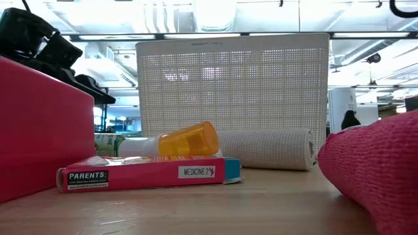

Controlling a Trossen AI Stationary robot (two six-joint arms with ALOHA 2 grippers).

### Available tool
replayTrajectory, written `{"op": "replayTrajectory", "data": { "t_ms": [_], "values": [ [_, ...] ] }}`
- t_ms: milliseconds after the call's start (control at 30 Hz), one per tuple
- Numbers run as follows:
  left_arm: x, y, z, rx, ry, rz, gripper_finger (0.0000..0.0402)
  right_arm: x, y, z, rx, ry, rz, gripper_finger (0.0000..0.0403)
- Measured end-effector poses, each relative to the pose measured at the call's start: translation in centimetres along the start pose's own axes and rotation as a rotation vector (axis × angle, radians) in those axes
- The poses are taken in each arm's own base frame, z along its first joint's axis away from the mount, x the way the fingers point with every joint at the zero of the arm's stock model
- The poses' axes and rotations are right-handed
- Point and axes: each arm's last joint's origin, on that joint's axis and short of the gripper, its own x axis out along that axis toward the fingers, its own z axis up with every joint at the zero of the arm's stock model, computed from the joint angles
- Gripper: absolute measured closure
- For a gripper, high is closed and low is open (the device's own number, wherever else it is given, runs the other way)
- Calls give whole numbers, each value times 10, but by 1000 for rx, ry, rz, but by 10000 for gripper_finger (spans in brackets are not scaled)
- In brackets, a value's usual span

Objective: Pick & place medical supplies in basket/bin
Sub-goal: Put the right white medicine bottle into the white bin

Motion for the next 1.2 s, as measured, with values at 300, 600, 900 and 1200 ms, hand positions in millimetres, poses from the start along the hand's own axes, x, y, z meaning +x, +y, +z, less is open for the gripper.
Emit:
{"op": "replayTrajectory", "data": {
  "t_ms": [300, 600, 900, 1200],
  "values": [
    [0, 0, 0, 0, 0, 0, 160, 12, 7, 7, -1, -16, -23, 61],
    [0, 0, 0, 0, 0, 0, 160, 35, 11, 14, -50, -13, -153, 46],
    [0, 0, 0, 0, 0, 0, 160, 45, 15, 18, -38, -15, -161, 73],
    [0, 0, 0, 0, 1, 0, 160, 47, 14, 19, 13, -64, -182, 78]
  ]
}}
